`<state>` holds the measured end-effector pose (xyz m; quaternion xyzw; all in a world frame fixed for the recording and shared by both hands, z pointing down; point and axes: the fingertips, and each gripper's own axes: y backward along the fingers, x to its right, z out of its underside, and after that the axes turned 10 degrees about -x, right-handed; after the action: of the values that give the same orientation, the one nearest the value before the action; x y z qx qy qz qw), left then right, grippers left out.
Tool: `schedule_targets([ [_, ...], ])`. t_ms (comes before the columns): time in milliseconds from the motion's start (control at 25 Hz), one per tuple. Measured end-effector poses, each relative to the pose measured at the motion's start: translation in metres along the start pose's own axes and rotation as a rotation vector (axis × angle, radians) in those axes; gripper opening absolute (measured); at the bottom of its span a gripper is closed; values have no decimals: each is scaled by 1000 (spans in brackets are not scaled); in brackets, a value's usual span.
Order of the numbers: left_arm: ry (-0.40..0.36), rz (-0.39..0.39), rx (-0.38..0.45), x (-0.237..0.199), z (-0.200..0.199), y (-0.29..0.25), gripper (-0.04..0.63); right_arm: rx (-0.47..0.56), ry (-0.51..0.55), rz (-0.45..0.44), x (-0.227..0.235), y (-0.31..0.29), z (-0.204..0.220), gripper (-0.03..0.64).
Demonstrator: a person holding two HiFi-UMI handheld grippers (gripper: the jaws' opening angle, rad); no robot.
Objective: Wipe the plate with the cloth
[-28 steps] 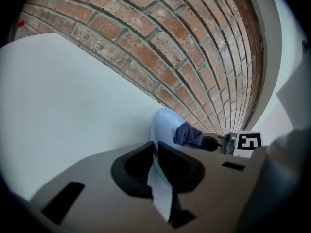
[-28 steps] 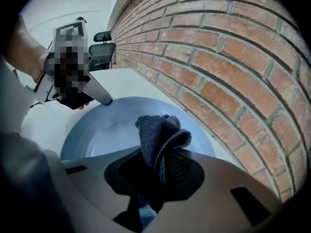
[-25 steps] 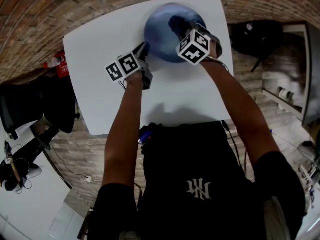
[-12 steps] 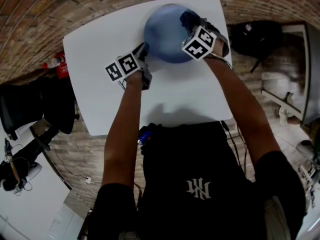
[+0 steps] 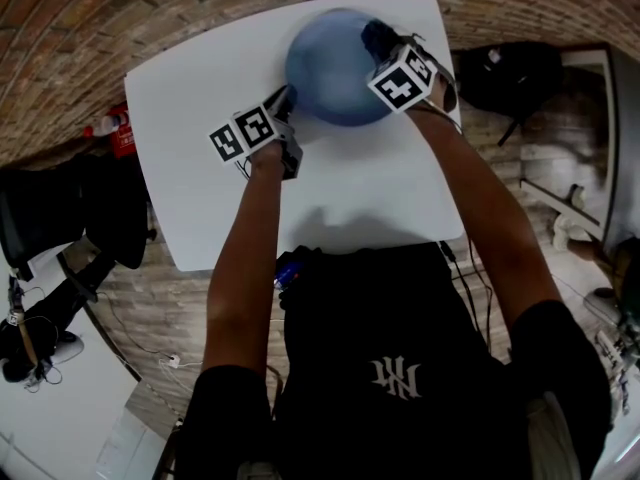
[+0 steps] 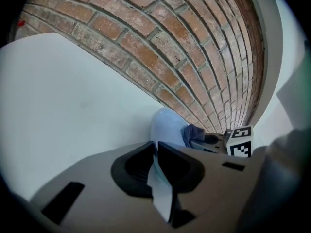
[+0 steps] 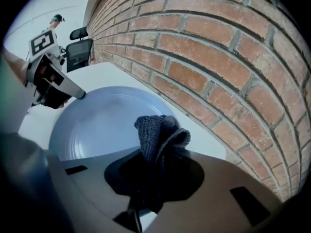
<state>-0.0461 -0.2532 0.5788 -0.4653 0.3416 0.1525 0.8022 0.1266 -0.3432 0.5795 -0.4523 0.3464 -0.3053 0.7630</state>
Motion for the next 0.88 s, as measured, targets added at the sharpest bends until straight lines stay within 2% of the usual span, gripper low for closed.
schedule_targets([
  [80, 1, -5, -1, 1, 1, 0, 32, 42, -72, -72, -8, 3, -4, 84],
  [160, 5, -6, -2, 1, 1, 0, 32, 126, -121, -139, -21, 14, -20, 84],
  [280, 11, -5, 7, 0, 0, 1, 31, 220, -140, -252, -57, 33, -50, 84],
  [440, 12, -7, 9, 1, 0, 0, 31, 247, -133, -392, -114, 38, -66, 84],
  [640, 13, -6, 9, 1, 0, 0, 31, 193, -120, -475, -153, 20, -66, 84],
  [880, 16, -12, 12, 1, 0, 0, 29, 134, -29, -457, -161, 11, -63, 84],
])
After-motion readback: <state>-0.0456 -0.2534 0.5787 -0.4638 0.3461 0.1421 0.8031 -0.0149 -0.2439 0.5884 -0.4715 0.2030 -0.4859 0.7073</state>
